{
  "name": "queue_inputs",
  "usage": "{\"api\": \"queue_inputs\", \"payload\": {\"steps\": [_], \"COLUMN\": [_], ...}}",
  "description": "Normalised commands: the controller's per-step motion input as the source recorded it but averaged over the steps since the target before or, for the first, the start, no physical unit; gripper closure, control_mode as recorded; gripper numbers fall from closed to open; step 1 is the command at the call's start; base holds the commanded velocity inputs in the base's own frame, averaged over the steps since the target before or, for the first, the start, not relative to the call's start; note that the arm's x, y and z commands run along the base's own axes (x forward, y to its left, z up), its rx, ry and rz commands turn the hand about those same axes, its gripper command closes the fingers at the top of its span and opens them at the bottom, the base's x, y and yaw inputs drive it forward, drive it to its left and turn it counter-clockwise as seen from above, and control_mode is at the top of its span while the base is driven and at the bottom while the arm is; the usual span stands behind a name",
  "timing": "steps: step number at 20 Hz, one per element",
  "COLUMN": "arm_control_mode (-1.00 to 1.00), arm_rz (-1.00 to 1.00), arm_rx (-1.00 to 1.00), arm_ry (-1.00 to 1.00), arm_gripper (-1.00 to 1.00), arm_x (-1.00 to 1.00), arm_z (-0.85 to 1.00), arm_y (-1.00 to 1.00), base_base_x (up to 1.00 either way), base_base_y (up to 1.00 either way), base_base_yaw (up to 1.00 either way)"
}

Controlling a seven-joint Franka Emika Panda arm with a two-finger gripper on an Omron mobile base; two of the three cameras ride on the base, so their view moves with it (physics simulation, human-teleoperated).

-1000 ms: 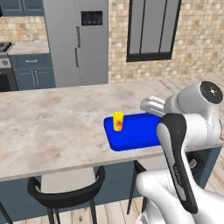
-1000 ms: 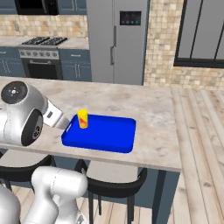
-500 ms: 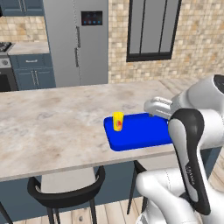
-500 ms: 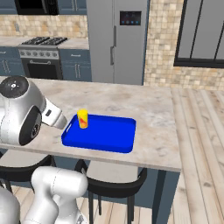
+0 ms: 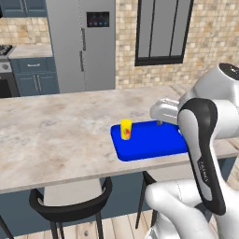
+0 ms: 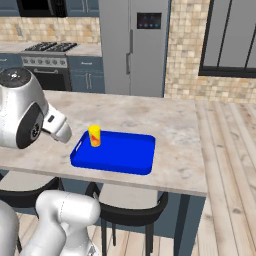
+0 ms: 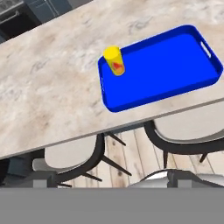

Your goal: There is a tray on the dining counter. Grab the cup, mug, and pitcher and place them on the tray. The pitcher may be placed next to the tray if it cannot fit the tray.

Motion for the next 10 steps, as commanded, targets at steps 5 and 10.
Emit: {"api": "queue_inputs", "payload": {"steps": [5, 10], "arm_control_mode": [-1.00, -1.00], "arm_rz": [0.00, 0.00], "arm_rx": [-0.18, -0.15], "arm_ry": [0.02, 0.00], "arm_gripper": [-1.00, -1.00], "arm_x": [-0.25, -0.17], "arm_z": [0.00, 0.02], "arm_y": [0.23, 0.02], "base_base_x": [0.00, 0.00], "base_base_y": [0.00, 0.00], "base_base_yaw": [0.00, 0.00]}}
